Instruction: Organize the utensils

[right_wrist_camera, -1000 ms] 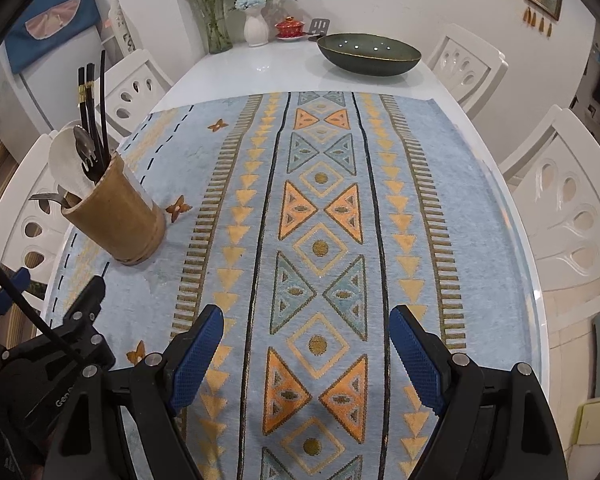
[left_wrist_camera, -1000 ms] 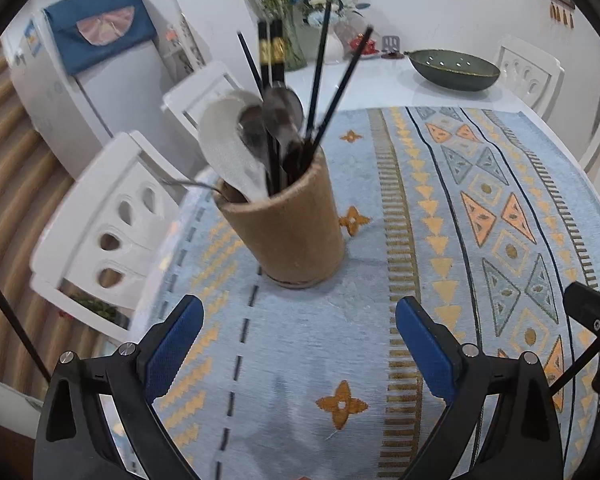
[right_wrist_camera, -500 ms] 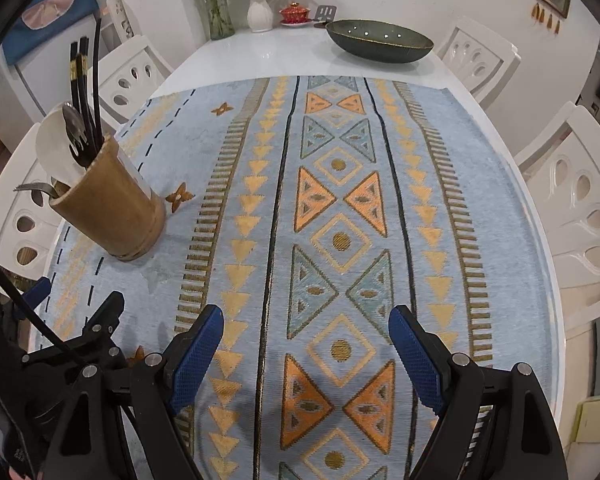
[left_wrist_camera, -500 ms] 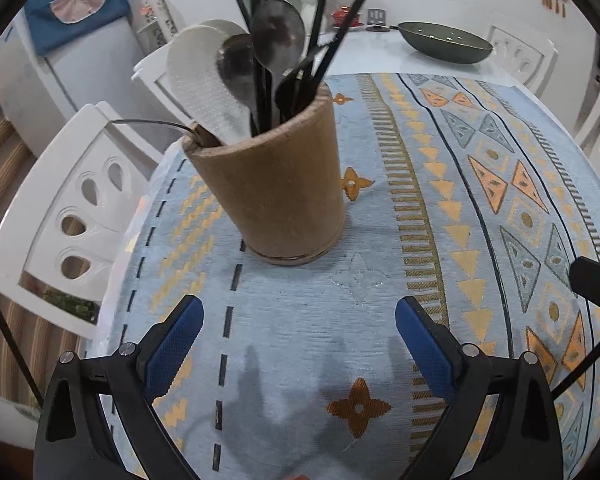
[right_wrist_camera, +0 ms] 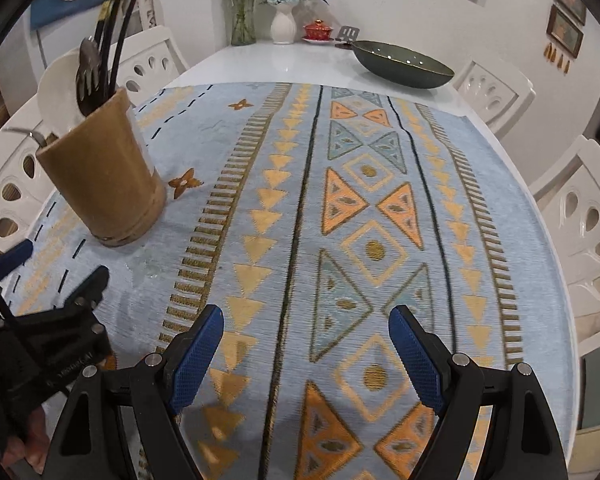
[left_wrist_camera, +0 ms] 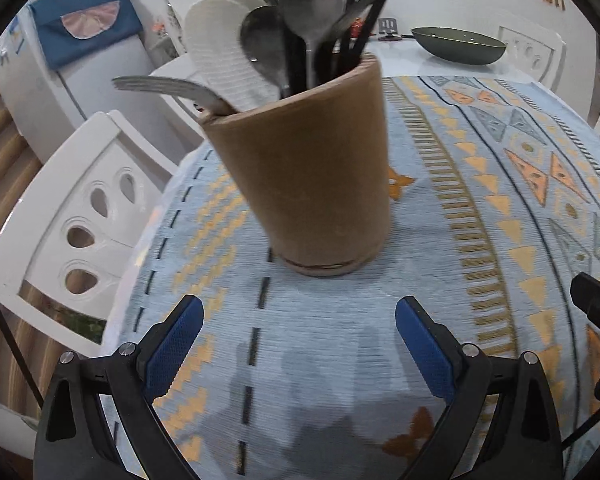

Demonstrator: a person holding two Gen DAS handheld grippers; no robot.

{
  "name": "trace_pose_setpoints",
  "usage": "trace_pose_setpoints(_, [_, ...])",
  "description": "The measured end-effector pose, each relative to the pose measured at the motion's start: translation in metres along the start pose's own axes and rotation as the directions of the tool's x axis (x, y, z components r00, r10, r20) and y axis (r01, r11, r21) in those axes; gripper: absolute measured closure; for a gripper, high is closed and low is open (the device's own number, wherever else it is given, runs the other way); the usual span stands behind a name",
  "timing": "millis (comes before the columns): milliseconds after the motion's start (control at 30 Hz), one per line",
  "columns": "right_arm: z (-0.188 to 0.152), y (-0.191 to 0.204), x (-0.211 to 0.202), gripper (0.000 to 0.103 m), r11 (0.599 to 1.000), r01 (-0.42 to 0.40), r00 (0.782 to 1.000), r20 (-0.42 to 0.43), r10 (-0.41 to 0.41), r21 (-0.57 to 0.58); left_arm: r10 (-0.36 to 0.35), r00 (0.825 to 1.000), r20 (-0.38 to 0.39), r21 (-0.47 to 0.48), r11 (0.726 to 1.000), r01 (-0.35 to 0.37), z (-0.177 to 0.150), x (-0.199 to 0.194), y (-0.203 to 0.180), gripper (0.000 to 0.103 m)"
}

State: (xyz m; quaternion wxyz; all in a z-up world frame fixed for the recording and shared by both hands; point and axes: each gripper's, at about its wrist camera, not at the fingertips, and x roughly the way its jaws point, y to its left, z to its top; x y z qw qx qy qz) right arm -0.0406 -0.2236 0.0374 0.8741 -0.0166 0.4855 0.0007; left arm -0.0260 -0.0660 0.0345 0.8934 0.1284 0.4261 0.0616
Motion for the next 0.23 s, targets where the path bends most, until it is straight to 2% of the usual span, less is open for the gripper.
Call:
trace_pose_setpoints(133, [-0.004, 0.007, 0.011, 0.019, 1.000, 0.005, 1.000, 0.007, -0.005, 0.012, -0.019, 1.000, 0.010, -0.027, 0.999, 0.020, -0.001, 0.004, 0.006, 0.006])
trace_pose_setpoints(233, [-0.005, 0.006, 0.021, 0.019, 0.999, -0.012, 1.000, -0.005, 0.012, 0.048, -0.054, 0.998, 0.015, -0.008, 0.998, 0.055, 0.000, 0.010, 0.002, 0.006])
